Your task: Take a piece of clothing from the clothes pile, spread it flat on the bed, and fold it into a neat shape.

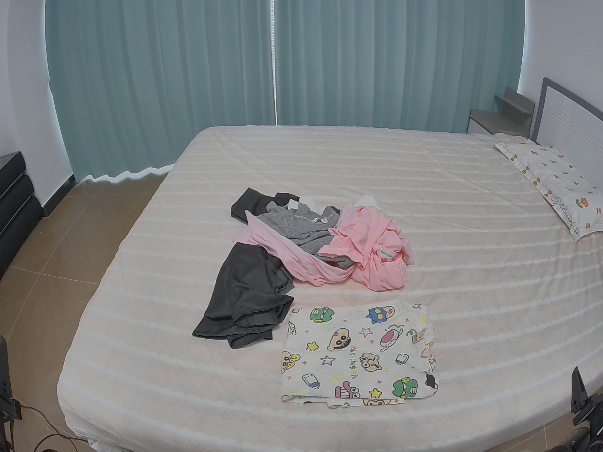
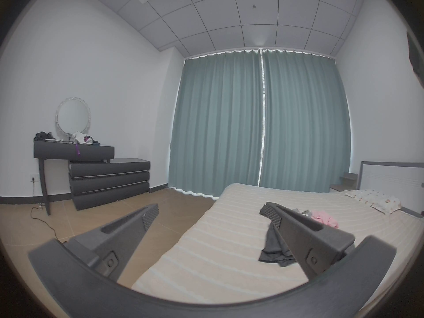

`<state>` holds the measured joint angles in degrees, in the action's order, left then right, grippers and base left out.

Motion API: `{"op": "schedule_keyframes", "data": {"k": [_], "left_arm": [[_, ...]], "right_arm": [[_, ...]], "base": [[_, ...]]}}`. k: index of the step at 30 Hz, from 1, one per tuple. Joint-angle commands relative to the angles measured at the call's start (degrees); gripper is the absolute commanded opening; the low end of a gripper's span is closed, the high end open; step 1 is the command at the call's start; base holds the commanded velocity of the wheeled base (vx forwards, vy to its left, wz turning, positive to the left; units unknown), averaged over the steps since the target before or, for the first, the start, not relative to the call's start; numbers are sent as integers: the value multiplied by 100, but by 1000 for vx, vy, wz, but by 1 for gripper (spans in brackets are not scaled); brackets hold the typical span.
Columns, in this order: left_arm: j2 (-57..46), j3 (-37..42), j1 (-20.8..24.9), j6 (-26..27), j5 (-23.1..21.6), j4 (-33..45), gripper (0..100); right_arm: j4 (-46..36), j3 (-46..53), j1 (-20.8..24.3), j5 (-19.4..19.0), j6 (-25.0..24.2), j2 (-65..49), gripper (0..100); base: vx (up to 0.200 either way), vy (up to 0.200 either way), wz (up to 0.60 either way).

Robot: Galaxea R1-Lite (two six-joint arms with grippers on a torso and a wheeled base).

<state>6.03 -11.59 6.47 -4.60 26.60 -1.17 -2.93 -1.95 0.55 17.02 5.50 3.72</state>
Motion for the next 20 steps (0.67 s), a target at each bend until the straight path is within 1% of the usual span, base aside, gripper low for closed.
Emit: {"op": "schedule_keyframes", "data": {"k": [1, 2, 4, 6, 8, 9, 10, 14, 18, 20], "left_arm": [[-67, 825, -41, 196, 293, -498, 100], [-67, 966, -41, 196, 293, -516, 100], [-67, 1159, -41, 187, 311, -463, 100], [-67, 1159, -32, 178, 267, -270, 100], [-67, 1159, -32, 205, 232, -270, 100], [-76, 1159, -23, 354, 21, -235, 100], [-50, 1159, 3, 398, -94, -208, 100], [117, 1151, -58, 354, -102, -94, 100], [56, 1142, -287, 372, -102, -85, 100], [-173, 1142, -665, 398, -102, -85, 100]], "right_arm": [[46, 81, -46, -357, -40, -372, 100], [73, 90, -46, -542, -163, -372, 100], [73, 90, -46, -700, -339, -372, 100], [73, 90, -46, -753, -427, -372, 100], [64, 90, -46, -779, -453, -372, 100], [64, 90, -46, -823, -497, -372, 100], [64, 90, -46, -849, -506, -372, 100], [64, 90, -46, -858, -515, -372, 100], [64, 90, -46, -920, -515, -372, 100], [46, 90, -46, -1034, -576, -372, 100]], "base": [[0, 0, 0], [0, 0, 0], [0, 0, 0], [0, 0, 0], [0, 0, 0], [0, 0, 0], [0, 0, 0], [0, 0, 0], [0, 0, 0], [0, 0, 0]]}}
